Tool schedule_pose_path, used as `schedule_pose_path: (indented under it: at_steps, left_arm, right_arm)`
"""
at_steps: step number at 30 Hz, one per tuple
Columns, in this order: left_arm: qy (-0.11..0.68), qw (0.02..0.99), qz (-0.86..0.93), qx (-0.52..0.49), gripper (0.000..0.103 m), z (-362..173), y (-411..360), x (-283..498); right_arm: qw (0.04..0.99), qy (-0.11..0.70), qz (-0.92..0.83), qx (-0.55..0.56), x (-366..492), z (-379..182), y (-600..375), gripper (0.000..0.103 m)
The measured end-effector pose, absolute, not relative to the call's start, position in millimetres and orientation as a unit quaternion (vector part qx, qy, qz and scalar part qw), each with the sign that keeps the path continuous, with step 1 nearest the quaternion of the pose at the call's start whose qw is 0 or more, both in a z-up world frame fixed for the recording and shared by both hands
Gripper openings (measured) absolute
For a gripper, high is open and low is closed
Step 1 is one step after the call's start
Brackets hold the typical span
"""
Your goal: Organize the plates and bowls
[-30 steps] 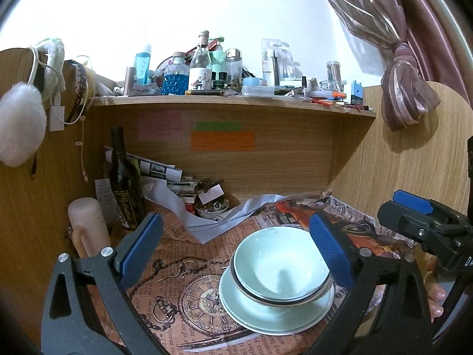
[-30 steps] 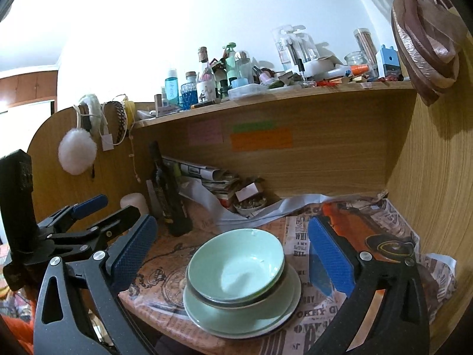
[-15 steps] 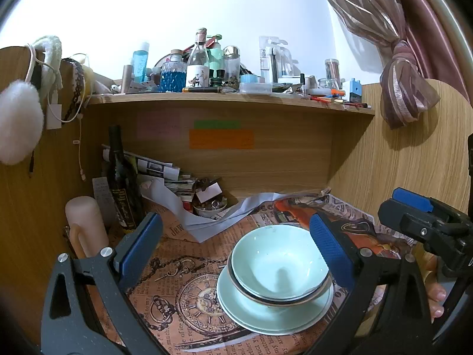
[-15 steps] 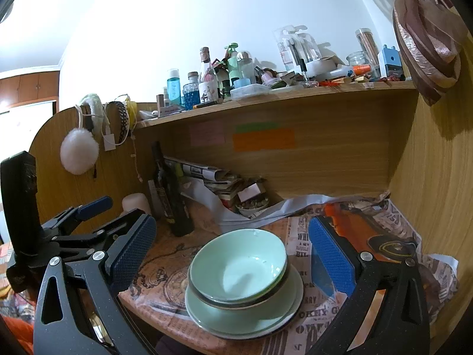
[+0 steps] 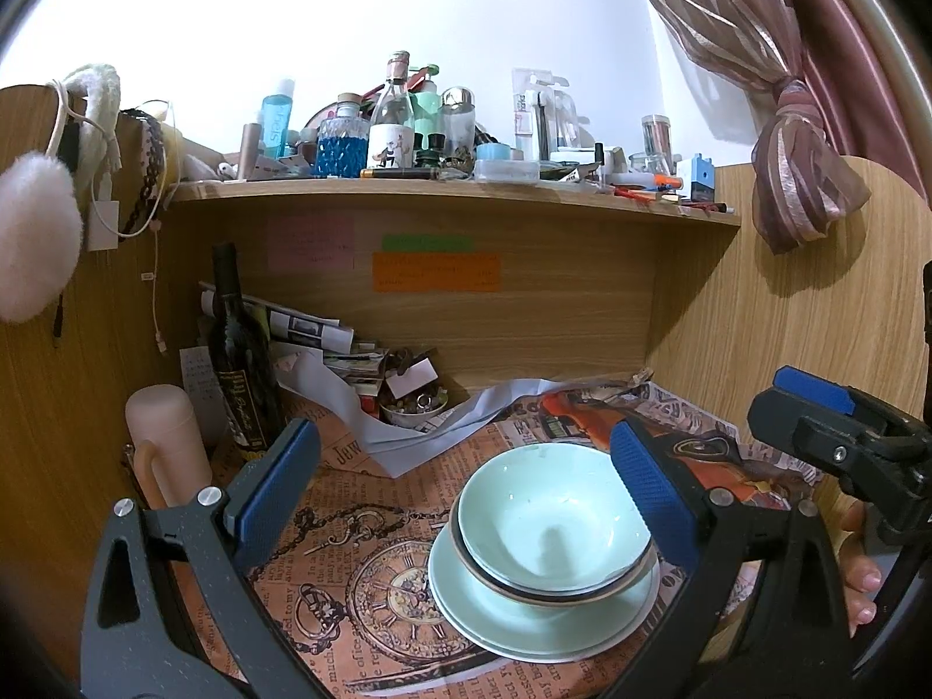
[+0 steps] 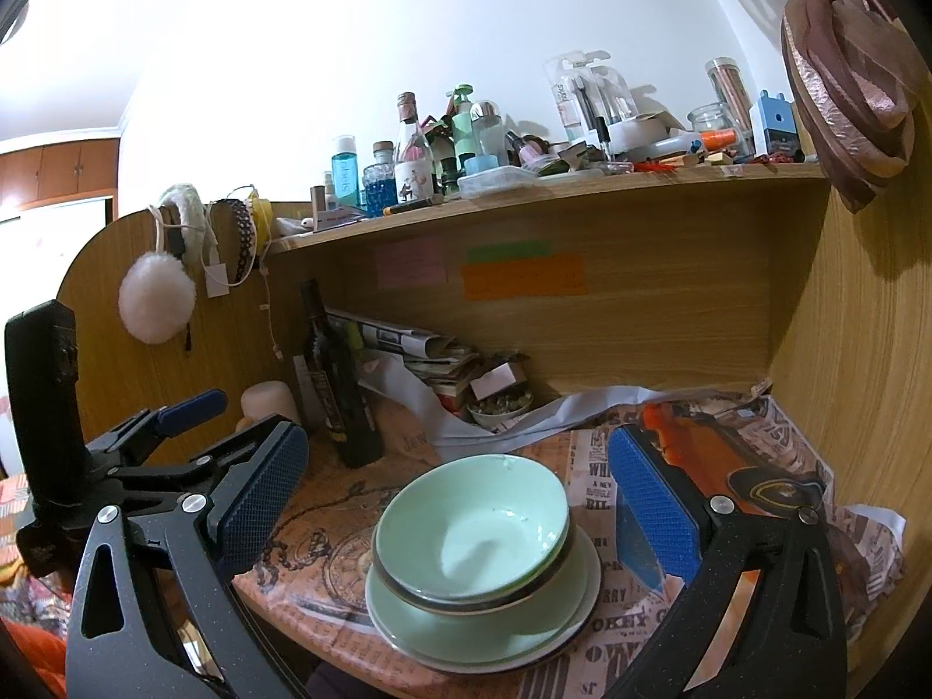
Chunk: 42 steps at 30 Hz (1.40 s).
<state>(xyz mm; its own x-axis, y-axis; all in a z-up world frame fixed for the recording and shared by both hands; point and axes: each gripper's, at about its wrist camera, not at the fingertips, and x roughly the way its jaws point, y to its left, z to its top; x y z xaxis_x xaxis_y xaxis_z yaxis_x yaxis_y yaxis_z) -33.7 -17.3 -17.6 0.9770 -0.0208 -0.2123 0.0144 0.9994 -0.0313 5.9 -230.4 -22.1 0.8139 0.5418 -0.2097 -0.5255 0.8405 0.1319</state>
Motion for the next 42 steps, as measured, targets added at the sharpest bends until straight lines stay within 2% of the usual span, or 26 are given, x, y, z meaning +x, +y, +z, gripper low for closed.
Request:
schedule_pose_path:
  at_steps: [42]
  left_arm:
    - [0.117,0.993,-0.009,-0.024,0.101,-19,-28,-22]
  right_arm:
    - [0.949,0.131,0.283,0.039,20,-27,-231,0.103]
